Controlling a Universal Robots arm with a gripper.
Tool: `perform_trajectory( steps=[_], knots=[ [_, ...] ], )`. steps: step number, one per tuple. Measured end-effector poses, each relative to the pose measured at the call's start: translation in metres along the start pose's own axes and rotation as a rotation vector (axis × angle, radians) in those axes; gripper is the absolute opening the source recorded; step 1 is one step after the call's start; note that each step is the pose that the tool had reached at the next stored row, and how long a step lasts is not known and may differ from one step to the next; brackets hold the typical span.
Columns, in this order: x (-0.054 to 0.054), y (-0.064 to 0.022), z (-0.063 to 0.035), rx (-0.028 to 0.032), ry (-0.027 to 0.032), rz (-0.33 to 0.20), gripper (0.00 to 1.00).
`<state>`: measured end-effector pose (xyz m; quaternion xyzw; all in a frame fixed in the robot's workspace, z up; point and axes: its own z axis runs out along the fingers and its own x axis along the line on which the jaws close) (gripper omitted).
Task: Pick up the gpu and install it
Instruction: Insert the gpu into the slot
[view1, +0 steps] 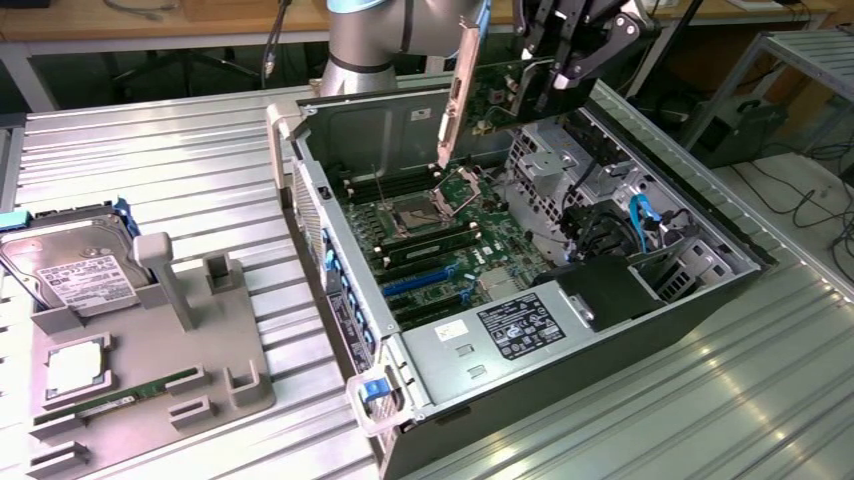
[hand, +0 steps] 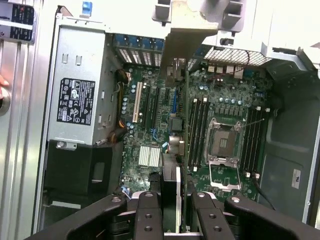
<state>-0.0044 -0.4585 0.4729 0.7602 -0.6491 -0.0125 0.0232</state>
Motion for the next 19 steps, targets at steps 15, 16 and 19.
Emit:
perform_trajectory(
  steps=[15, 16, 19],
  knots=[
    [-0.001, -0.0002, 0.011, 0.0064, -0.0017, 0.055, 0.27],
    [-0.001, -0.0003, 0.0128, 0.0069, -0.0017, 0.055, 0.27],
    [-0.001, -0.0006, 0.0177, 0.0085, -0.0016, 0.055, 0.27]
  ],
)
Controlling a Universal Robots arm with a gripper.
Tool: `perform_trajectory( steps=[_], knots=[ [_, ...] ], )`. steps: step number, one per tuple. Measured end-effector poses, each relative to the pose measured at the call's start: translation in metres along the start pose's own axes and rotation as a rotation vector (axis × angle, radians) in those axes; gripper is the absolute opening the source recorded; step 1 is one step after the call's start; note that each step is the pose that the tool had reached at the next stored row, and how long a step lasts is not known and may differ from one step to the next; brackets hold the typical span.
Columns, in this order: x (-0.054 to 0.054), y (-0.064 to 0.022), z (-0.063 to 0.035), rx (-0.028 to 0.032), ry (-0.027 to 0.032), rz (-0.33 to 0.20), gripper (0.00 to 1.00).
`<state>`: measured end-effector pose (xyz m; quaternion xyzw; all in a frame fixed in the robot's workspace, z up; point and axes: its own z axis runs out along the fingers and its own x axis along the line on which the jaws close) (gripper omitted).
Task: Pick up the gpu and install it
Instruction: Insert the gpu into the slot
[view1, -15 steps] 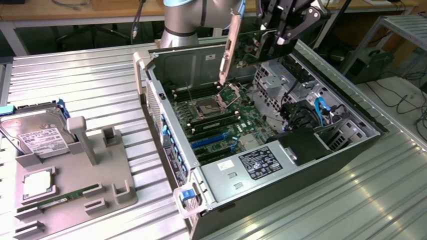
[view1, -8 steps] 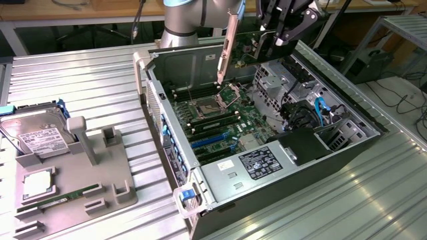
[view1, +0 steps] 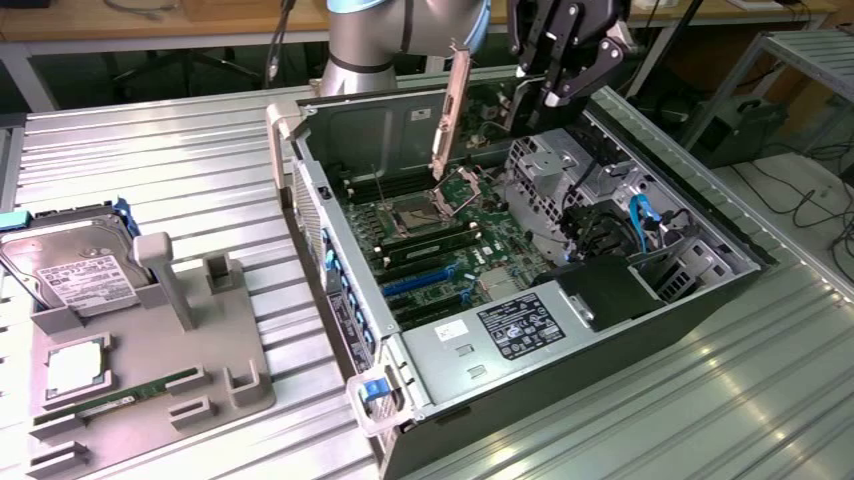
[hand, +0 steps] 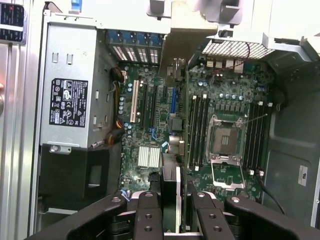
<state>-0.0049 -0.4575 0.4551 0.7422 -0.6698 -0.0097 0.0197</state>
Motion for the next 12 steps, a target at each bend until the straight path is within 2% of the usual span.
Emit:
perform_trajectory(
  steps=[5, 12],
  knots=[
    [0.0, -0.0003, 0.008, 0.005, 0.0006, 0.0, 0.27],
    [0.0, -0.0007, 0.0168, 0.0055, 0.0006, 0.0, 0.27]
  ],
)
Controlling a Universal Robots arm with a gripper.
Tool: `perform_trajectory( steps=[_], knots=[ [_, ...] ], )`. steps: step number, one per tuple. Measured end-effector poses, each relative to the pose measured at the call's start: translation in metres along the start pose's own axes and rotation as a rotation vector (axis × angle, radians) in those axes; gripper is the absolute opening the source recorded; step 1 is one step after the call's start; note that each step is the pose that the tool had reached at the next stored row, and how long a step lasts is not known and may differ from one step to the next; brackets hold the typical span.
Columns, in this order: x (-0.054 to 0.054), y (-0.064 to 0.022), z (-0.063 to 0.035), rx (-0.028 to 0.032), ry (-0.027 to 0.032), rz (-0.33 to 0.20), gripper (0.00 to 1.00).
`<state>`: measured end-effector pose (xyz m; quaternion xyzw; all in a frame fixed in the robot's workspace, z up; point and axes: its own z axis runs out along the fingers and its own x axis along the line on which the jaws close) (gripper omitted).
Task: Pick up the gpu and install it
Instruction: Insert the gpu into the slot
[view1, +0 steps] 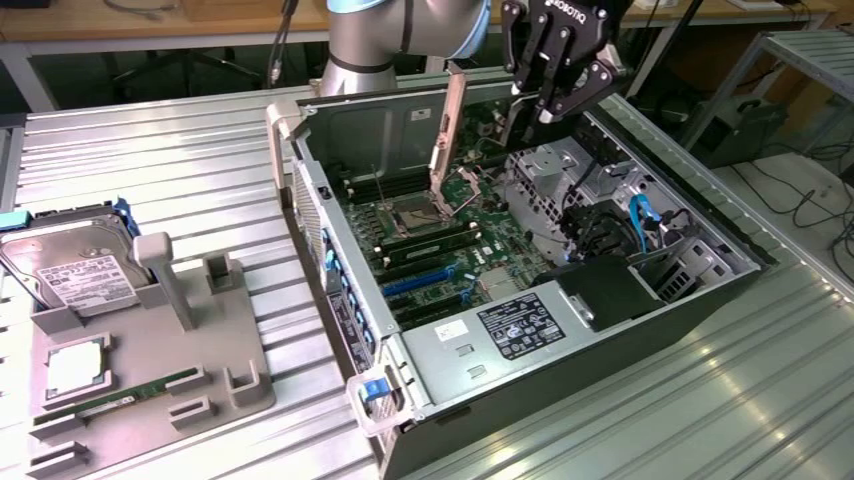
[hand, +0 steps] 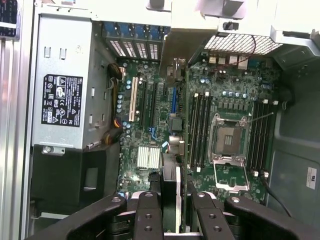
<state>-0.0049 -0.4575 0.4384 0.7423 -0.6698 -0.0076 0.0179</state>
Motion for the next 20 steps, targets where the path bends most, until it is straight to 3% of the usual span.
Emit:
perform_trajectory(
  steps=[20],
  knots=[
    [0.0, -0.0006, 0.0164, 0.0005, -0.0015, 0.0, 0.27]
  ],
)
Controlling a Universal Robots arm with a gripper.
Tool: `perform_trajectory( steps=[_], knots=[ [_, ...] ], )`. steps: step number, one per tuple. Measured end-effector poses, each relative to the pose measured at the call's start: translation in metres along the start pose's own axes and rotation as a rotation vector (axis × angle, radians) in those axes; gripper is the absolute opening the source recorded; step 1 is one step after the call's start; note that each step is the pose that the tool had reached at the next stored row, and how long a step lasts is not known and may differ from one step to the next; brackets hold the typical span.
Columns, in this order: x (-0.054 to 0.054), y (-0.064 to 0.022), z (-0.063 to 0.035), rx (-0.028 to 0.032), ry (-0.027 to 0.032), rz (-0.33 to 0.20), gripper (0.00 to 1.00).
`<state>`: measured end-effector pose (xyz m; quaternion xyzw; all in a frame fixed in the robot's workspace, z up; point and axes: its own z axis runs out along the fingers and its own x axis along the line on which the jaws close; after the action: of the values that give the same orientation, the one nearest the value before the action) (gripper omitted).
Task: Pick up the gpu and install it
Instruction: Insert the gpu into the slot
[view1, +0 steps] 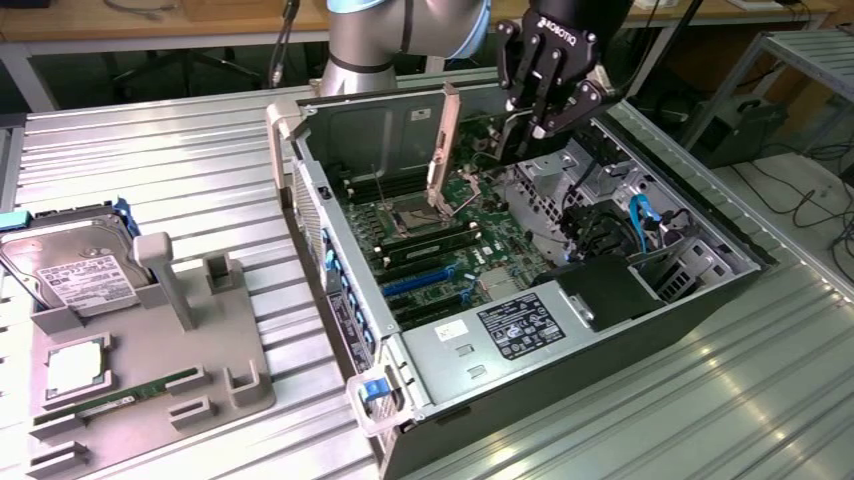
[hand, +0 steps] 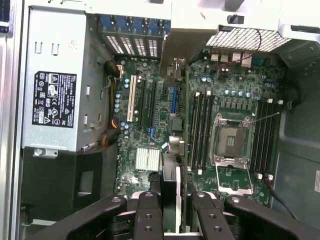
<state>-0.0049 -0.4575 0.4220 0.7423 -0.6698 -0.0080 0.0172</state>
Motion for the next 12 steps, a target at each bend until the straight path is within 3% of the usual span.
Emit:
perform_trajectory(
  steps=[4, 8, 12],
  knots=[
    [0.0, -0.0001, 0.0039, 0.0, 0.0001, 0.0, 0.27],
    [0.0, -0.0009, 0.0248, 0.0011, -0.0094, 0.0, 0.27],
    [0.0, -0.001, 0.0264, 0.0013, -0.0114, 0.0, 0.27]
  ],
)
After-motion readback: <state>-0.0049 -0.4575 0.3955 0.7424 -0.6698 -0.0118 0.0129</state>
